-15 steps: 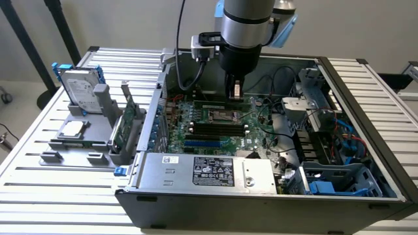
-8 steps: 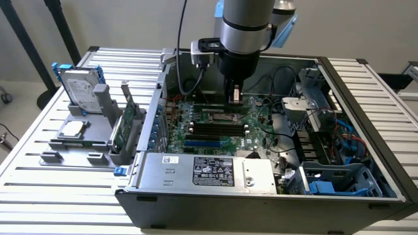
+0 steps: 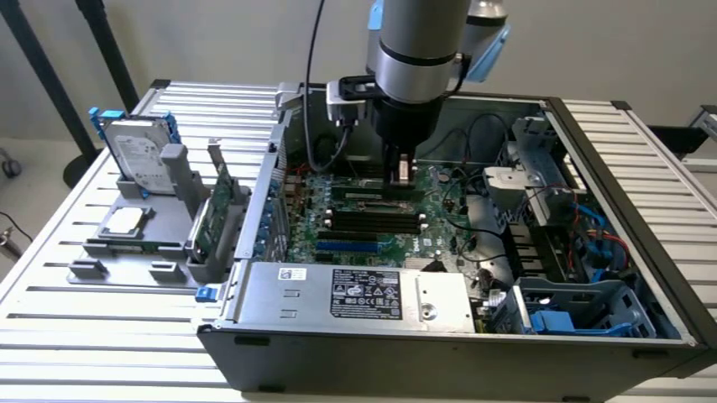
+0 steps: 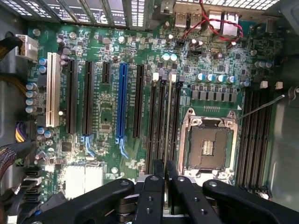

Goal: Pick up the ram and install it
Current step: 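Insert the ram into the slot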

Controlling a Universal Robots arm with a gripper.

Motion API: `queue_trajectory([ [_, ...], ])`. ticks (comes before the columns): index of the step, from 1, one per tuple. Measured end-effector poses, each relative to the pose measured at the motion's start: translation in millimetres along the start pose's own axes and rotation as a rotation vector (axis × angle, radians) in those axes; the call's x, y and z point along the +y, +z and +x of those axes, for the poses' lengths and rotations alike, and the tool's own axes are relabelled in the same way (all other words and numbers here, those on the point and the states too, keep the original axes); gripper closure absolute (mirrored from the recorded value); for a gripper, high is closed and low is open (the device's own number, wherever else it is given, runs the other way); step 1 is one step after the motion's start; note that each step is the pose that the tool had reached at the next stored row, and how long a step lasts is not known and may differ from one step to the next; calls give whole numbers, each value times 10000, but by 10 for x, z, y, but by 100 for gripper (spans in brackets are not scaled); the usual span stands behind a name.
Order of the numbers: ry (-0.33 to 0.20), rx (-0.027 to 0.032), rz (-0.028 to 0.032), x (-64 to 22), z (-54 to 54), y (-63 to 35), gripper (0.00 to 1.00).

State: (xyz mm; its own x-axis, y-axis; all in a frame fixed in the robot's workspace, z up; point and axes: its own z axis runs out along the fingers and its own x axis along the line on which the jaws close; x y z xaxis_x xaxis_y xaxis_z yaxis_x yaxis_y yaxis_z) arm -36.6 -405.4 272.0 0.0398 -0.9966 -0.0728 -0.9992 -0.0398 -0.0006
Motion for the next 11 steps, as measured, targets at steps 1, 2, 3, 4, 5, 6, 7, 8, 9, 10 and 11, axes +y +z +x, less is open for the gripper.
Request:
queue_trajectory([
  [1,-4,13,-1,1,1,15,86],
  [2,-7,25,-2,1,2,30,86],
  [3,-10,38,-3,2,3,44,86],
  [4,-12,54,-3,2,5,59,86],
  [5,-12,72,-3,2,5,73,86],
  [6,-13,97,-4,2,6,85,86],
  [7,-13,126,-6,2,7,96,86],
  [8,-12,155,-7,2,8,108,86],
  [9,-12,188,-8,3,9,119,86],
  [10,-12,231,-10,2,9,129,86],
  [11,-12,277,-12,2,10,142,86],
])
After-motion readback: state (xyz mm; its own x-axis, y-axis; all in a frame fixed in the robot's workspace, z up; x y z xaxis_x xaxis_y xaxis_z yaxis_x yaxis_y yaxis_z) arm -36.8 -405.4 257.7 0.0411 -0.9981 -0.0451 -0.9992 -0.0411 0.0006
